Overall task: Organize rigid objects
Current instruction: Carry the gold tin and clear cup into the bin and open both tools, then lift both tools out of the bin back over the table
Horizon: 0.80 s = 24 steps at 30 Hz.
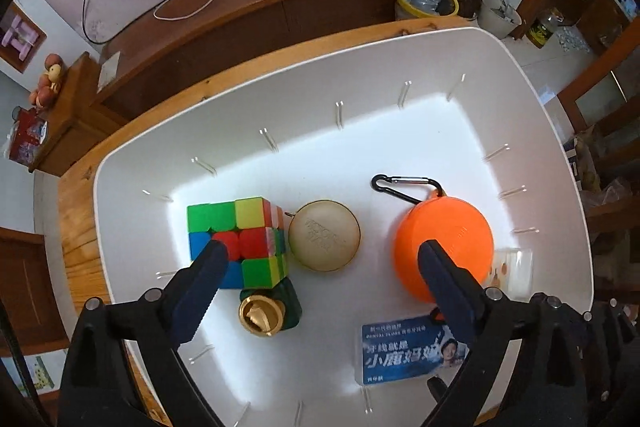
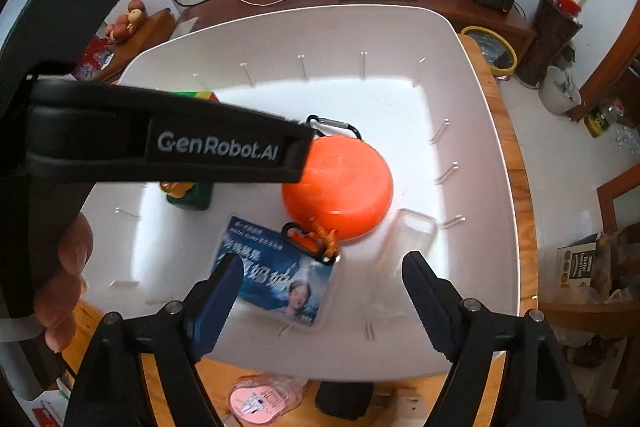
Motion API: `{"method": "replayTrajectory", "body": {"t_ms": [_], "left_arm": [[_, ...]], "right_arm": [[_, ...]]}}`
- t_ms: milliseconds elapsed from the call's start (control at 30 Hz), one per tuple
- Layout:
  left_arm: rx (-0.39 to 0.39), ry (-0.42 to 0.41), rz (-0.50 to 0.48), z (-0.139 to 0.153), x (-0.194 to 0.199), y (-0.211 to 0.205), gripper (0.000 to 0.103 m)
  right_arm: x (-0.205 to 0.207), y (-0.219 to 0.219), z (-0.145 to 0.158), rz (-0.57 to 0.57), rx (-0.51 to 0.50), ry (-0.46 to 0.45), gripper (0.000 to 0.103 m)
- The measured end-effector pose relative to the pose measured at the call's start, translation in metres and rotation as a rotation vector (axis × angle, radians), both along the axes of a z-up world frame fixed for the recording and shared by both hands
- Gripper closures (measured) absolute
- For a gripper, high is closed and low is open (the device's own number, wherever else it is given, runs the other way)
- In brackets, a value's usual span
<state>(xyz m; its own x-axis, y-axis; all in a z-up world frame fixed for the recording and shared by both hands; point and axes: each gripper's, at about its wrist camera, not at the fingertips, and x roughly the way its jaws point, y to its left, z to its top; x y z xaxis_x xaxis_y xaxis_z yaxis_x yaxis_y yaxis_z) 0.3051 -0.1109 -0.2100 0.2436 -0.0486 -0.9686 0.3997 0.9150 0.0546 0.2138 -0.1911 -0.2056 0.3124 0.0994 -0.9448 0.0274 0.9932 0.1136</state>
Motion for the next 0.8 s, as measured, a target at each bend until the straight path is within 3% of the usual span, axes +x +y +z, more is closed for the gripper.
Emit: {"method": "replayTrajectory", "body": {"t_ms": [367,800], "left_arm": [[-0.022,-0.075,-0.010,0.038,-0.032,0.002,0.004],[-0.106,-0.179,-0.022,0.106,-0.091,0.025,0.004]], "right_arm": [[-0.033,0.003,0.045,0.010,0.031,-0.109,0.021],[-0.084,0.004,0.081,0.038,0.061,-0.189,0.021]]}}
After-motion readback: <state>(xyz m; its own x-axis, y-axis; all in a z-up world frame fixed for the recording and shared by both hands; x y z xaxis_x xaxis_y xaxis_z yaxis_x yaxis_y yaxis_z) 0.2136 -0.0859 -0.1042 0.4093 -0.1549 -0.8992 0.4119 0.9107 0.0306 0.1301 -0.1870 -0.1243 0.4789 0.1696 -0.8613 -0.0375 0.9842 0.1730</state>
